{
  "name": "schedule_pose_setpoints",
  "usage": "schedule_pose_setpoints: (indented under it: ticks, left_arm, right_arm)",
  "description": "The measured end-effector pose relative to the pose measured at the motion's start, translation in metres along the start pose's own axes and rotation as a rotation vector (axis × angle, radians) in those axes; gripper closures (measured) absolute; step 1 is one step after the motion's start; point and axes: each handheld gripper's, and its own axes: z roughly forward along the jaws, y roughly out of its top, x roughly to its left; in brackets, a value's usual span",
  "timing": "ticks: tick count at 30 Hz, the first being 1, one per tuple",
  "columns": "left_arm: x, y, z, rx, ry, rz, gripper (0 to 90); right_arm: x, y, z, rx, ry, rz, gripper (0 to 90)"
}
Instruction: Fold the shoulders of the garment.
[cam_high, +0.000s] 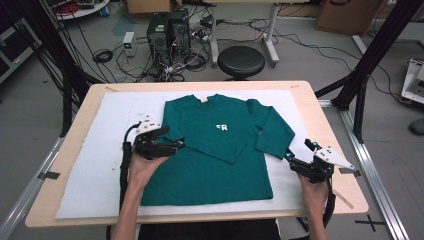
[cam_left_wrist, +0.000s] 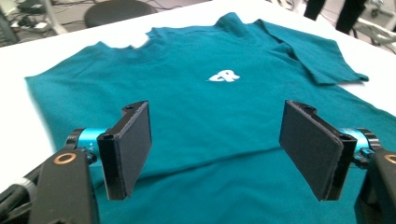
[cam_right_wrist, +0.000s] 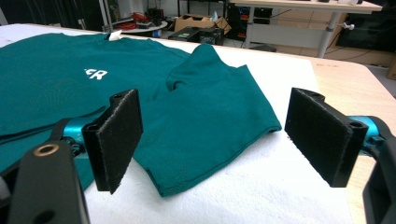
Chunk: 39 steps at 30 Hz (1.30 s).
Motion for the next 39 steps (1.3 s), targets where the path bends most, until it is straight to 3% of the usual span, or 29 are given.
schedule_pose_setpoints:
  ticks: [12, 17, 22, 29, 33, 36, 39]
  left_arm:
    - [0.042, -0.038, -0.044, -0.036, 0.124, -0.008, 25.3]
    - [0.056, -0.057, -0.056, -0.028, 0.187, 0.024, 25.3]
    - [0.068, -0.071, -0.065, -0.072, 0.234, 0.044, 25.3]
    - [0.079, -0.087, -0.073, -0.11, 0.26, 0.032, 24.9]
    - [0.084, -0.097, -0.077, -0.149, 0.291, 0.003, 24.8]
    - [0.085, -0.099, -0.08, -0.184, 0.295, -0.012, 24.8]
    - [0.085, -0.099, -0.08, -0.186, 0.297, -0.026, 24.8]
  right_arm:
    - [-0.001, 0.0, 0.0, -0.004, -0.003, 0.003, 19.6]
    - [-0.002, 0.0, 0.0, -0.007, -0.003, 0.01, 19.6]
    - [-0.001, 0.0, 0.0, -0.001, -0.008, 0.015, 19.6]
    - [0.0, 0.001, 0.001, 0.011, -0.013, 0.007, 19.6]
    - [0.001, 0.001, 0.002, 0.019, -0.02, -0.001, 19.6]
    - [0.003, 0.002, 0.004, 0.041, -0.034, -0.014, 19.6]
    - [0.004, 0.004, 0.009, 0.085, -0.053, -0.037, 19.6]
